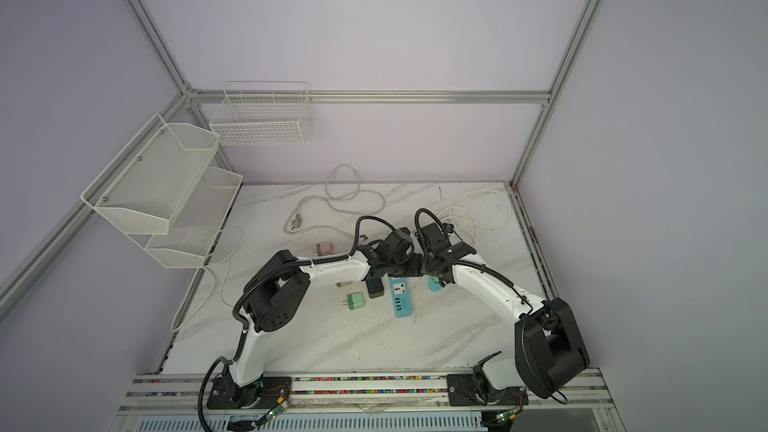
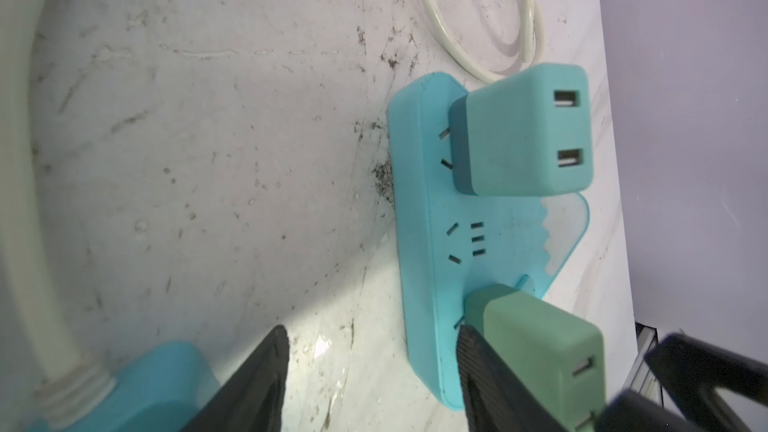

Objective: Pull the plug off the socket
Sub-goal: 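Close the right gripper on the light-green adapter while the left holds the strip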

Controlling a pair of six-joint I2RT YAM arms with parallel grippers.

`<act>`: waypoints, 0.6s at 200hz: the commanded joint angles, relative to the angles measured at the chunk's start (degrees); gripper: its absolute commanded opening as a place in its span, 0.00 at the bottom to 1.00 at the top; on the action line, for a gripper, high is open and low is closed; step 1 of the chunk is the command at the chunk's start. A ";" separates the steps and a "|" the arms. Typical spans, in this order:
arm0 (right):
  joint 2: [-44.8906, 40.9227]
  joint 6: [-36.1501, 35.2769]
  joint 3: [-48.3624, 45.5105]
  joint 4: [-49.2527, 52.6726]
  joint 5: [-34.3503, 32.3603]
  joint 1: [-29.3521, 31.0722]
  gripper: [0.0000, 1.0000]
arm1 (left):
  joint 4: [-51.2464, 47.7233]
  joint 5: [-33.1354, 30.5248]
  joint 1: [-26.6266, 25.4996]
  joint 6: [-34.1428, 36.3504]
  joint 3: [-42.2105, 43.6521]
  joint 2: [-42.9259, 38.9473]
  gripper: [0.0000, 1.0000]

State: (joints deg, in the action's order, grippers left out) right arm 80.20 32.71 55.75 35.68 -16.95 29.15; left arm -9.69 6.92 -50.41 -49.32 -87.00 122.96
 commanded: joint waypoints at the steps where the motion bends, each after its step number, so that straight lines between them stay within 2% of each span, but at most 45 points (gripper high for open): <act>1: -1.21 0.04 -0.36 1.40 -0.80 -0.13 0.49 | 7.94 4.14 0.56 -1.28 -3.41 1.16 0.60; 46: -0.41 0.34 -0.86 1.15 0.32 -0.14 0.48 | 15.93 8.26 0.71 -0.39 -1.62 3.00 0.54; 69: 0.26 0.24 -1.12 0.47 0.77 -0.14 0.48 | 13.91 8.25 0.84 0.10 -3.02 4.63 0.52; 87: 1.02 0.25 -1.33 0.27 1.35 -0.10 0.47 | 14.24 8.68 0.91 0.62 -2.96 5.35 0.43; 120: 2.06 0.82 -1.78 0.61 0.47 -0.14 0.45 | 15.27 9.55 1.22 1.22 -2.21 6.50 0.42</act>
State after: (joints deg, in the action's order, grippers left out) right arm 81.38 32.80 55.24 35.35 -15.57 29.15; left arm 2.90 14.57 -49.78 -49.71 -87.00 128.90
